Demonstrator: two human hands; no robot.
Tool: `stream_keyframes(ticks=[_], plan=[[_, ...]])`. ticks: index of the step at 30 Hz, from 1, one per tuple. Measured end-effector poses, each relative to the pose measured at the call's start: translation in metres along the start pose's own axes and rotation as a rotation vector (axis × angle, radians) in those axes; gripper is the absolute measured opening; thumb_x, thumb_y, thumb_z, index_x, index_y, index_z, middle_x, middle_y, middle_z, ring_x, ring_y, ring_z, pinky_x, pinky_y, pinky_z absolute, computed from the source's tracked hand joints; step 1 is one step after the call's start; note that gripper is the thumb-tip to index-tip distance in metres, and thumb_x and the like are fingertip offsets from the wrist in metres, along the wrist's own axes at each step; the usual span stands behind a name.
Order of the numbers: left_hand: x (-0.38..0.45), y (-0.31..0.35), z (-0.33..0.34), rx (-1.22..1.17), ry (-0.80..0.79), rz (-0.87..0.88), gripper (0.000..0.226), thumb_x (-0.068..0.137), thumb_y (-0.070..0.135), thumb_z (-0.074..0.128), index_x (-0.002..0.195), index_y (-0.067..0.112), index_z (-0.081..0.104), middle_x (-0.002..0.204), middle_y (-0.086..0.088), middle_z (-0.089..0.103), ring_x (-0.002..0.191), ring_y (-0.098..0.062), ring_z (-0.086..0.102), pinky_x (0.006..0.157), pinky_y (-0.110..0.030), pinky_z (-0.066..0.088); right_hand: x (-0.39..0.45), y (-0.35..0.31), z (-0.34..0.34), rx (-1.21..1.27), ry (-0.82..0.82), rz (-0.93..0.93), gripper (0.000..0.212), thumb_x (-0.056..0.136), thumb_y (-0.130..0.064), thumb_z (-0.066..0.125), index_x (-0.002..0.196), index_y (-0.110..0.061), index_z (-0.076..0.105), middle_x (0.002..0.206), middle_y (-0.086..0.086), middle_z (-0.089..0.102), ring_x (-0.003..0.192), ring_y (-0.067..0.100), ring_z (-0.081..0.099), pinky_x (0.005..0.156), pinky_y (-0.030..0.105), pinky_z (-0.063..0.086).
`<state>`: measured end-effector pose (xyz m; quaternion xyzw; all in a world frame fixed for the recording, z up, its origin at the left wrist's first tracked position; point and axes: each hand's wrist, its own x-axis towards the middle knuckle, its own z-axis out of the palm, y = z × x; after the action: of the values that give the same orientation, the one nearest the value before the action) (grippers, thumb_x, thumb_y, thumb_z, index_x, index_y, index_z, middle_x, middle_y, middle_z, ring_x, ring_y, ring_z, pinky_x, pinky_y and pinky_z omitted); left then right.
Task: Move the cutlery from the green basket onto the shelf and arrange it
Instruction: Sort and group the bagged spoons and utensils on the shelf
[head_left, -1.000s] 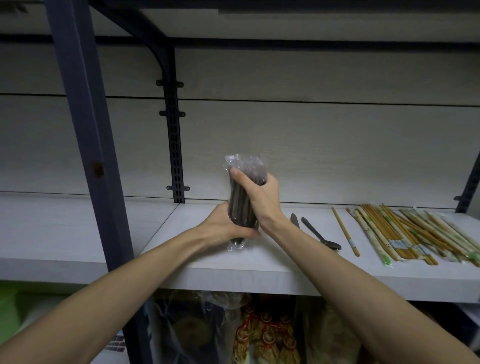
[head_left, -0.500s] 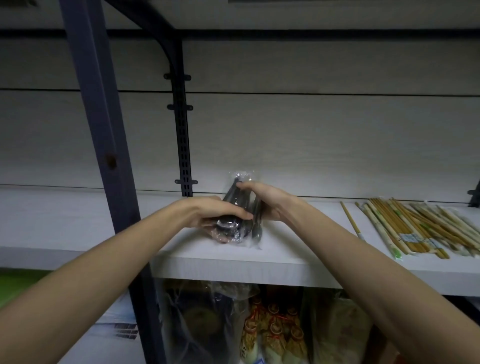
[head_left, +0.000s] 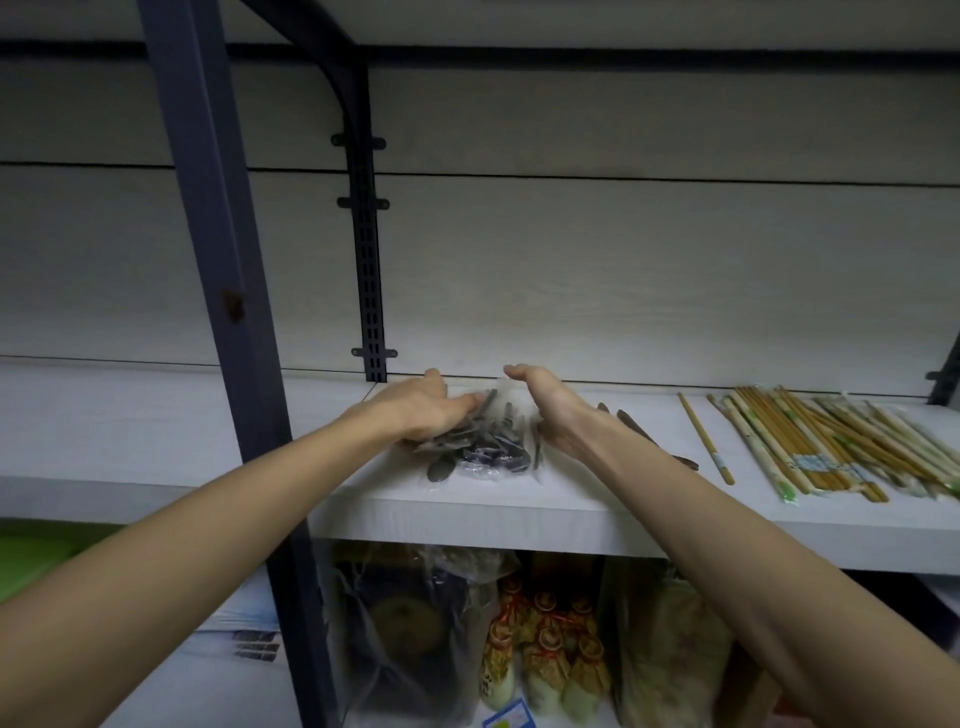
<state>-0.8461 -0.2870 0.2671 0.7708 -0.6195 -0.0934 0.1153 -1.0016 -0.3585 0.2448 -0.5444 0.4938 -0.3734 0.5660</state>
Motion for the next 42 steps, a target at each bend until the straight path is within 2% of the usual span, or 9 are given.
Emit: stream_keyframes(ticks=[3, 10, 14, 20, 26, 31, 34, 37, 42], plan=[[0.005, -0.007, 0.006, -0.006, -0.046, 0.016, 0.077, 0.094, 0.077, 0.032, 0.13, 0.012, 0.052, 0.117, -0.009, 0.061, 0.102, -0.027, 0.057, 0.087, -0.037, 0.046, 0.003, 0.005, -0.005, -0.166, 0.057, -0.071, 0.072, 0.089, -0.05, 0.058, 0.147, -0.01, 0.044, 0.157, 0.009, 0.038, 0.143, 0.029, 0.037, 0.116, 0.04, 0.028], [0.001, -0.006, 0.022, -0.271, -0.095, 0.081, 0.032, 0.107, 0.041, 0.038, 0.098, 0.018, 0.059, 0.103, -0.006, 0.069, 0.108, -0.029, 0.062, 0.084, -0.031, 0.042, -0.024, 0.032, 0.0, -0.444, 0.064, -0.217, 0.064, 0.101, -0.032, 0.047, 0.156, -0.006, 0.025, 0.162, 0.011, 0.025, 0.146, 0.029, 0.032, 0.119, 0.036, 0.027], [0.008, -0.013, 0.02, -0.295, -0.075, 0.065, 0.051, 0.106, 0.022, 0.039, 0.155, 0.01, 0.031, 0.163, -0.01, 0.031, 0.148, -0.028, 0.031, 0.114, -0.03, 0.028, -0.023, 0.028, 0.004, -0.515, 0.083, -0.26, 0.052, 0.102, -0.024, 0.045, 0.149, -0.002, 0.037, 0.155, 0.015, 0.036, 0.14, 0.029, 0.039, 0.11, 0.03, 0.031], [0.027, -0.026, 0.017, -0.062, -0.044, 0.027, 0.073, 0.097, 0.07, 0.035, 0.138, 0.012, 0.053, 0.147, -0.011, 0.05, 0.13, -0.032, 0.05, 0.103, -0.041, 0.043, -0.02, 0.023, 0.004, -0.695, 0.08, -0.273, 0.051, 0.102, -0.04, 0.044, 0.137, -0.002, 0.05, 0.141, 0.017, 0.053, 0.127, 0.032, 0.051, 0.099, 0.034, 0.04], [0.027, -0.025, 0.019, -0.029, -0.163, 0.103, 0.04, 0.104, 0.044, 0.044, 0.132, 0.019, 0.057, 0.133, -0.007, 0.061, 0.119, -0.025, 0.055, 0.108, -0.041, 0.042, -0.022, 0.031, 0.007, -0.82, -0.011, -0.29, 0.043, 0.102, -0.036, 0.045, 0.126, -0.003, 0.057, 0.13, 0.017, 0.058, 0.116, 0.033, 0.055, 0.094, 0.034, 0.044], [0.03, -0.025, 0.017, -0.08, -0.054, 0.084, 0.053, 0.098, 0.067, 0.038, 0.111, 0.021, 0.062, 0.131, -0.008, 0.061, 0.115, -0.027, 0.054, 0.102, -0.039, 0.044, -0.026, 0.023, 0.001, -0.778, -0.07, -0.244, 0.048, 0.101, -0.038, 0.048, 0.134, -0.004, 0.054, 0.137, 0.014, 0.056, 0.122, 0.03, 0.054, 0.104, 0.039, 0.043], [0.039, -0.022, 0.017, -0.237, -0.015, 0.114, 0.077, 0.088, 0.078, 0.043, 0.144, 0.025, 0.047, 0.153, -0.004, 0.045, 0.138, -0.027, 0.042, 0.11, -0.039, 0.035, -0.028, 0.018, 0.003, -0.763, -0.083, -0.225, 0.053, 0.101, -0.042, 0.045, 0.138, -0.005, 0.051, 0.142, 0.013, 0.053, 0.128, 0.029, 0.05, 0.103, 0.036, 0.039], [0.047, -0.026, 0.028, -0.282, -0.128, 0.157, 0.083, 0.091, 0.077, 0.041, 0.158, 0.03, 0.029, 0.163, -0.002, 0.033, 0.148, -0.026, 0.032, 0.12, -0.042, 0.025, -0.027, 0.025, 0.007, -0.81, -0.05, -0.257, 0.056, 0.097, -0.057, 0.043, 0.12, -0.009, 0.061, 0.126, 0.012, 0.063, 0.115, 0.031, 0.059, 0.097, 0.039, 0.046], [0.054, -0.037, 0.048, -0.247, 0.025, 0.223, 0.06, 0.096, 0.066, 0.045, 0.14, 0.026, 0.053, 0.137, 0.003, 0.06, 0.122, -0.021, 0.056, 0.105, -0.038, 0.042, -0.026, 0.034, 0.006, -0.888, 0.019, -0.352, 0.044, 0.097, -0.056, 0.045, 0.093, -0.014, 0.059, 0.104, 0.011, 0.066, 0.096, 0.03, 0.061, 0.08, 0.037, 0.047]])
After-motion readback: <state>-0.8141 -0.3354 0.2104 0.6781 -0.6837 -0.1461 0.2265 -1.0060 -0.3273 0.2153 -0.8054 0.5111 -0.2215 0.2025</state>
